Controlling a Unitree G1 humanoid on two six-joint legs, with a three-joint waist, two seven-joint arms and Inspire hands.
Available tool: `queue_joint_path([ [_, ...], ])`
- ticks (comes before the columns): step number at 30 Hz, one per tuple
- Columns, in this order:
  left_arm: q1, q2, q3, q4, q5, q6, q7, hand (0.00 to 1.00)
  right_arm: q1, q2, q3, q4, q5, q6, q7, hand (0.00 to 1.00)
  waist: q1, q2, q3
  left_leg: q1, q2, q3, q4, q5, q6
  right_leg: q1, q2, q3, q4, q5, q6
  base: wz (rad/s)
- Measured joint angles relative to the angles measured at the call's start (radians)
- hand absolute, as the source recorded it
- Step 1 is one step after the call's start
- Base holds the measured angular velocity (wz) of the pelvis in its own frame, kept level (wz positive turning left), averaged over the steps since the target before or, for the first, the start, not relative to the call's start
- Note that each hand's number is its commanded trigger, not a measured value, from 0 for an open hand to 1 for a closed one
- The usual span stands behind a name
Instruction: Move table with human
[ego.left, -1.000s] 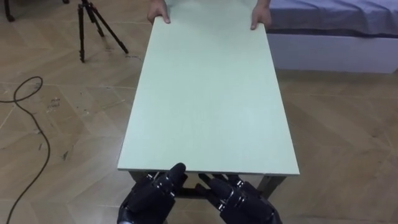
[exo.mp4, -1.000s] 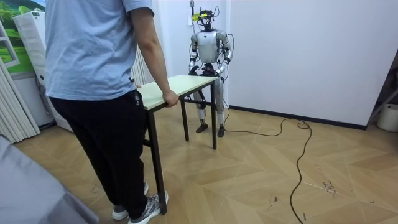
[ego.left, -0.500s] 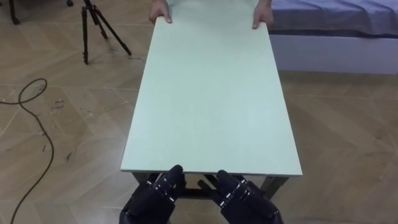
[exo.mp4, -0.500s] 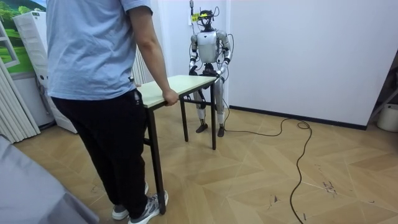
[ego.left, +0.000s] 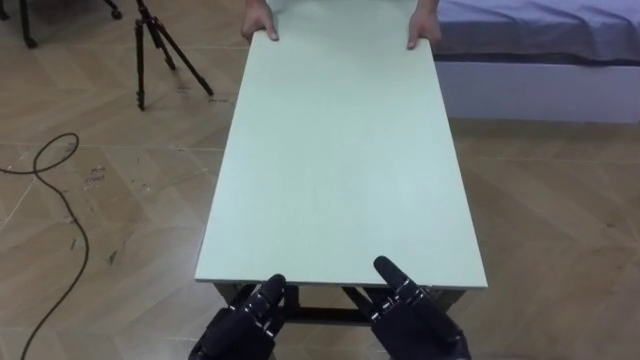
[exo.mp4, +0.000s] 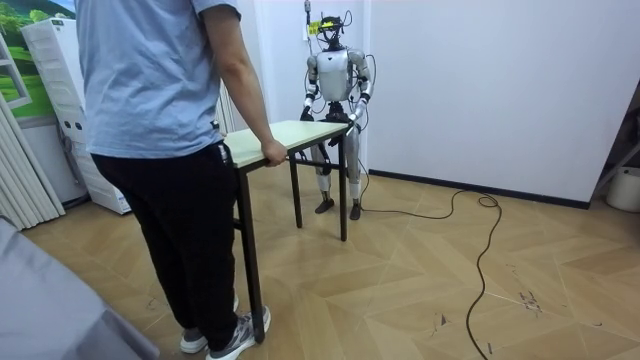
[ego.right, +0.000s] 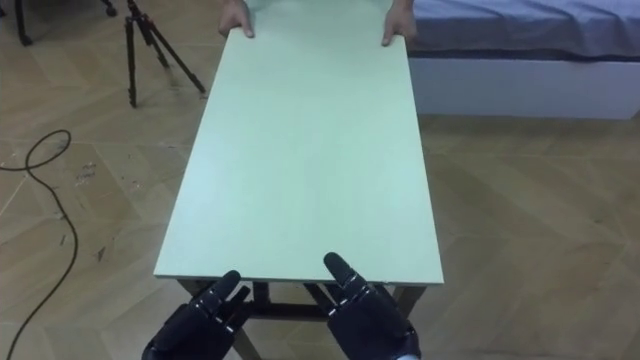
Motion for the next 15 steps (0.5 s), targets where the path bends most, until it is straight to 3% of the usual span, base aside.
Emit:
queue_joint_path([
  [15,0.003,0.002,0.009,0.0,0.0,0.0,0.0,0.0,0.009,0.009,-0.016,0.0,-0.001,-0.002,-0.005,0.0,-0.001,-0.002,0.0012,0.004,0.0,0.001,-0.002,0.0,0.0,0.0,0.001,0.003,0.001,0.0,0.0,0.0],
])
